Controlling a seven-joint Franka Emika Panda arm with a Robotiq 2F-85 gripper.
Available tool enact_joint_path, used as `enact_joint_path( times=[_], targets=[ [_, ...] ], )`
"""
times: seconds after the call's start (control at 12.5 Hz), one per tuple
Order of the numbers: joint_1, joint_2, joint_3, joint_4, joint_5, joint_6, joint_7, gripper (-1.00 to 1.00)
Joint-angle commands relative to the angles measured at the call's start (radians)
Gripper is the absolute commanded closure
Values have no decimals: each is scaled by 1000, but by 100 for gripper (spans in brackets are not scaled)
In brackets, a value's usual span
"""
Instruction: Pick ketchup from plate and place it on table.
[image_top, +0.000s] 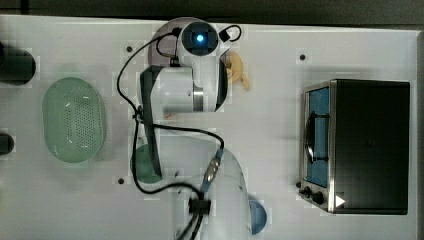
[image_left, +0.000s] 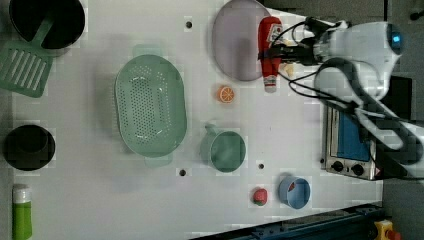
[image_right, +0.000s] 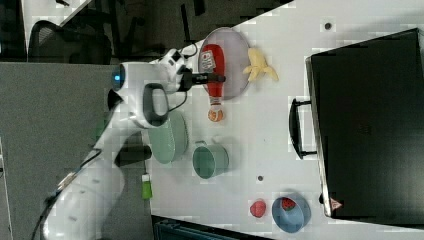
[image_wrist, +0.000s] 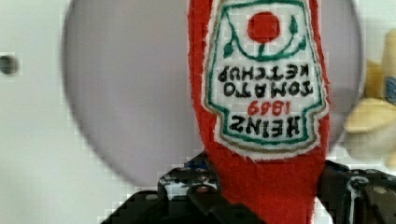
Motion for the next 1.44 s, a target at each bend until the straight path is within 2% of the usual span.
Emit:
enact_joint_path(
  times=[0.08, 0.4, 0.56, 0.8, 0.96, 1.12, 1.44],
  targets=[
    [-28, -196, 9, 41, 28, -99, -20, -20],
    [-55, -373, -29, 10, 28, -390, -21, -20],
    [-64, -454, -64, -55, 28, -419, -21, -20],
    [-70, -563, -107, -217, 28, -413, -21, -20],
    [-70, -621, -107, -338, 27, -370, -21, -20],
    [-70, -657, -102, -464, 23, -248, -21, -20],
    [-66, -616, -94, -661, 24, -25, -21, -20]
  ],
)
